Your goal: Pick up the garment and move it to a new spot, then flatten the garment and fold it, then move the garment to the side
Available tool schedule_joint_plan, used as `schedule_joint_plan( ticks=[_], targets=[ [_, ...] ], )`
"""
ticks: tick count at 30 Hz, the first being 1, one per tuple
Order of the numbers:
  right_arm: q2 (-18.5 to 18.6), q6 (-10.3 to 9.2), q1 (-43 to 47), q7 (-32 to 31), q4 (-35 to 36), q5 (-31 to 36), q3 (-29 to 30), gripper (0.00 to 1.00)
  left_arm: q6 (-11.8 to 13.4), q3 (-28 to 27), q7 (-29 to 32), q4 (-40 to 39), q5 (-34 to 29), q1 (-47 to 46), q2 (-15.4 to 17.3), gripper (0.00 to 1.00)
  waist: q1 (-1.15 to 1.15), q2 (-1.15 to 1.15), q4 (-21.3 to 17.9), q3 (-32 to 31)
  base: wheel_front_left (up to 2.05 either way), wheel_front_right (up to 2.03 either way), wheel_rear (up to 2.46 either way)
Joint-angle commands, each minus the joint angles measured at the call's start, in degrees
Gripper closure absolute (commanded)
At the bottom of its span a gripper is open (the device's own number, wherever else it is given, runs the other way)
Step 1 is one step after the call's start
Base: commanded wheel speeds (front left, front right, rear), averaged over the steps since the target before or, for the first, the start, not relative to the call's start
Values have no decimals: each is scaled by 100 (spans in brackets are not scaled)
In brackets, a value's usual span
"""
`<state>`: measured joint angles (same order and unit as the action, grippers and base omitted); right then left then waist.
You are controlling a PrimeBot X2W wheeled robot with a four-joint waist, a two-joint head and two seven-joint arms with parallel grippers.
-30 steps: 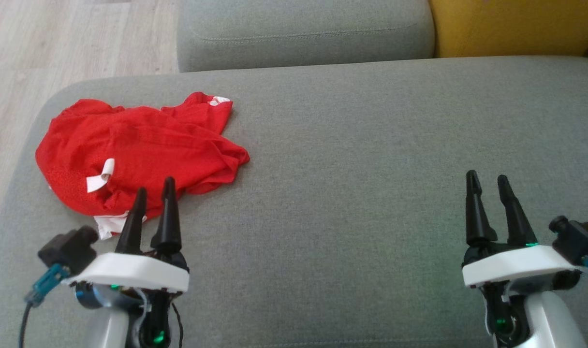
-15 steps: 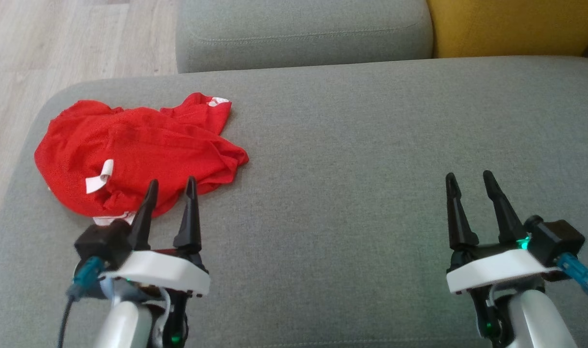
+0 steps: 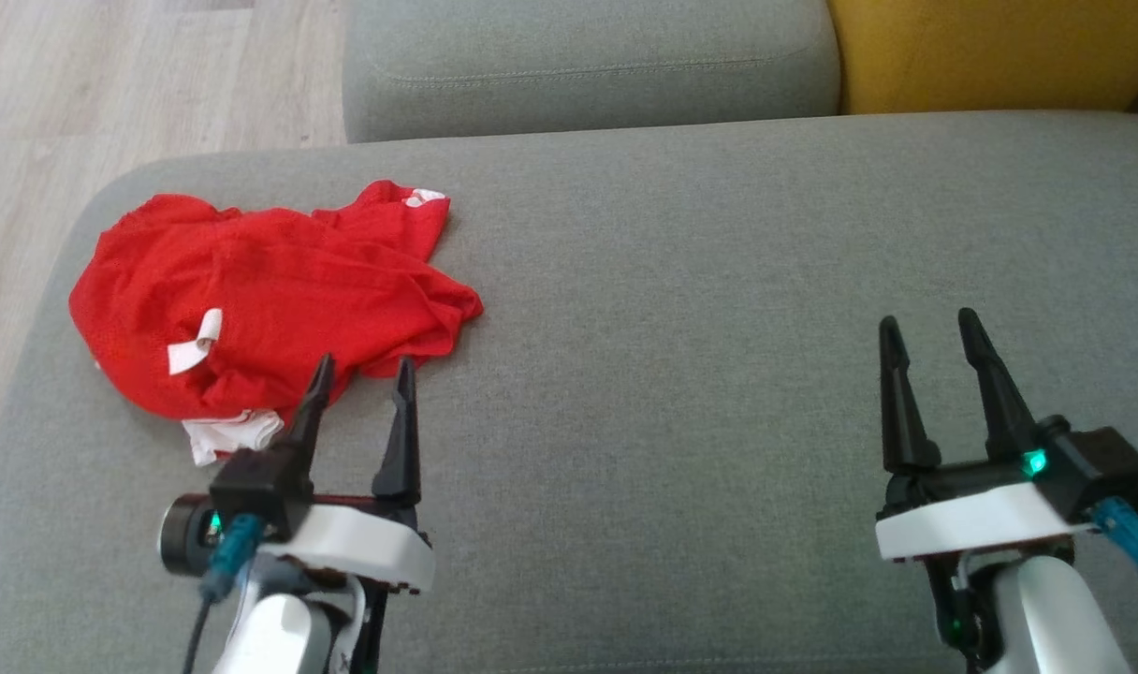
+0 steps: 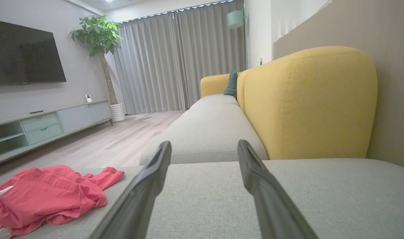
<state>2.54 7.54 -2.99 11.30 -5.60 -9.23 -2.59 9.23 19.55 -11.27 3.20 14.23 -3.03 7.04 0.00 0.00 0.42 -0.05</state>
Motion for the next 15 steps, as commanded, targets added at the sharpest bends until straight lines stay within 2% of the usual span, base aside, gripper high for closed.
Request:
schedule_joint_plan(
  ticks=[1,8,15],
  targets=[
    [28,-5,-165,102,265,253,-164,0,75,-106,-108,-245,-241,-315,63,0,0,0,-5,3,0,0,0],
    [30,-5,-124,204,281,348,-167,0,100,-179,-209,-423,-341,-276,-64,0,0,0,-9,-1,0,0,0],
    [33,-5,-93,322,93,-38,-114,0,-193,-444,-326,-259,-355,-93,-272,0,0,0,-21,-27,0,0,0]
  ],
)
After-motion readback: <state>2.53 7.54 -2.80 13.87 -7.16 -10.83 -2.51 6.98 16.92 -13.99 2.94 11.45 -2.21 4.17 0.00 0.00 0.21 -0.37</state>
